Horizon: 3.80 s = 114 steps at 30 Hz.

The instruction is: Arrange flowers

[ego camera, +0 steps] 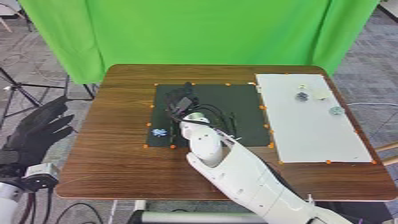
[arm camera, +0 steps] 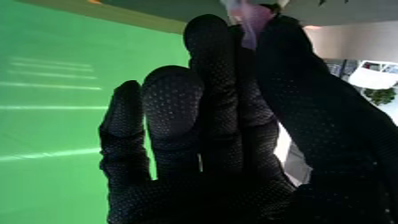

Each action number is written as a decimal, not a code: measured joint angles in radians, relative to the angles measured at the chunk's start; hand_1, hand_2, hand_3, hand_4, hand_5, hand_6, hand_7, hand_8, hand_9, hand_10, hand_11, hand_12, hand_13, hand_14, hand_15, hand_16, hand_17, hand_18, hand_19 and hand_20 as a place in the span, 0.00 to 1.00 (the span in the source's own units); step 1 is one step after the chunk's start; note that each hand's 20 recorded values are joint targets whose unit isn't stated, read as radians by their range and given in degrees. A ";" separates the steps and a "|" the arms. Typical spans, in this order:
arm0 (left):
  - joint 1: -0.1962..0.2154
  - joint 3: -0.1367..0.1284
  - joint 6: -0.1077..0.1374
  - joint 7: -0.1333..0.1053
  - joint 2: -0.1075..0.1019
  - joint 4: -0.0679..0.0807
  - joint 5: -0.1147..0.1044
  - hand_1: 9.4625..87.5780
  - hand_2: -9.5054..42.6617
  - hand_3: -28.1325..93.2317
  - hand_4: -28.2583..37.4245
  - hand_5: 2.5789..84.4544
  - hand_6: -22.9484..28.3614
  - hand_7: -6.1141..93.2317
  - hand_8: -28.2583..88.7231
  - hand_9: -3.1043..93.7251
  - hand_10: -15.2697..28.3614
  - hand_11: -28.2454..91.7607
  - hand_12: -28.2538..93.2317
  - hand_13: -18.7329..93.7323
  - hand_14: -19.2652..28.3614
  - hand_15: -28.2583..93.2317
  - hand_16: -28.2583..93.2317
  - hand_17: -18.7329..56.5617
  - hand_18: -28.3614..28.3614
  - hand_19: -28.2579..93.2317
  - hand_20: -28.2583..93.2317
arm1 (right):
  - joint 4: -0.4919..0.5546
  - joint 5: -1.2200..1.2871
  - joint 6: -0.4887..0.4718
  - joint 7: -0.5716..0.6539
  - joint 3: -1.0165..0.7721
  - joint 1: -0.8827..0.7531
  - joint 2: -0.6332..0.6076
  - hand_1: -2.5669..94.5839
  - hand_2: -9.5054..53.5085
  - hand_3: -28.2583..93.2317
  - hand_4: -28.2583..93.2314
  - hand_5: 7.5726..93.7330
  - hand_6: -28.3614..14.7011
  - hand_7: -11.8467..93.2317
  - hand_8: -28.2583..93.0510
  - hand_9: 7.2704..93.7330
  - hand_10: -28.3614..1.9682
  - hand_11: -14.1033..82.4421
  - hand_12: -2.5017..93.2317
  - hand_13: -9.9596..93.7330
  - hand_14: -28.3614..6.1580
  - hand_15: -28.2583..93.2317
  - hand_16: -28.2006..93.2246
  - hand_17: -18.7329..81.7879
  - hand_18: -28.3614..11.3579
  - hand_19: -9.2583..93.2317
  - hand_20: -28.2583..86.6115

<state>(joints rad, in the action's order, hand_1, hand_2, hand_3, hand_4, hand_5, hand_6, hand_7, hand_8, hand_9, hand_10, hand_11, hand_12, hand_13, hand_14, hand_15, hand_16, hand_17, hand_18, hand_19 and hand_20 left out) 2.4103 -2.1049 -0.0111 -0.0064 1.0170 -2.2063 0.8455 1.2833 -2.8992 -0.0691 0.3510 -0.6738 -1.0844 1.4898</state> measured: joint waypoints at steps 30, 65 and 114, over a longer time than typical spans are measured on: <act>0.051 -0.024 0.002 -0.021 0.042 -0.015 0.000 0.17 0.13 0.81 0.00 0.23 0.47 0.23 0.17 0.21 0.55 0.32 0.40 0.29 0.65 0.38 0.28 0.11 0.84 0.55 0.30 | 0.229 0.207 -0.140 -0.006 -0.092 0.011 -0.113 0.25 0.03 0.93 0.02 0.33 0.54 0.39 0.13 0.39 0.44 0.39 0.29 0.53 0.49 0.68 0.40 0.29 0.18 0.74 0.68; 0.061 -0.033 0.000 -0.027 0.055 -0.014 0.004 0.17 0.11 0.81 0.00 0.23 0.46 0.25 0.16 0.21 0.55 0.33 0.39 0.29 0.65 0.39 0.27 0.11 0.84 0.55 0.30 | 0.151 0.281 -0.208 0.286 -0.580 -0.235 -0.677 0.25 0.05 0.93 0.00 0.39 0.55 0.42 0.12 0.48 0.49 0.40 0.28 0.56 0.54 0.65 0.39 0.30 0.19 0.75 0.67; 0.069 -0.026 0.003 -0.019 0.074 -0.023 0.006 0.17 0.12 0.81 0.00 0.23 0.46 0.26 0.16 0.21 0.55 0.33 0.38 0.29 0.65 0.39 0.27 0.11 0.84 0.55 0.29 | 0.259 0.266 0.058 0.016 -0.217 -0.023 -0.366 0.49 0.00 0.94 0.02 0.71 0.71 0.60 0.26 0.90 0.71 0.42 0.54 0.83 0.67 0.77 0.47 0.46 0.21 0.86 0.68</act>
<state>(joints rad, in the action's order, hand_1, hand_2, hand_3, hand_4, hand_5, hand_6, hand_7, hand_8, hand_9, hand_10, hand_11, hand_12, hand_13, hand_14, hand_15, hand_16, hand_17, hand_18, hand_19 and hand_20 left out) 2.4793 -2.1313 -0.0084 -0.0255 1.0911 -2.2294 0.8514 1.5426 -2.6328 -0.0108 0.3669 -0.8906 -1.1071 1.1234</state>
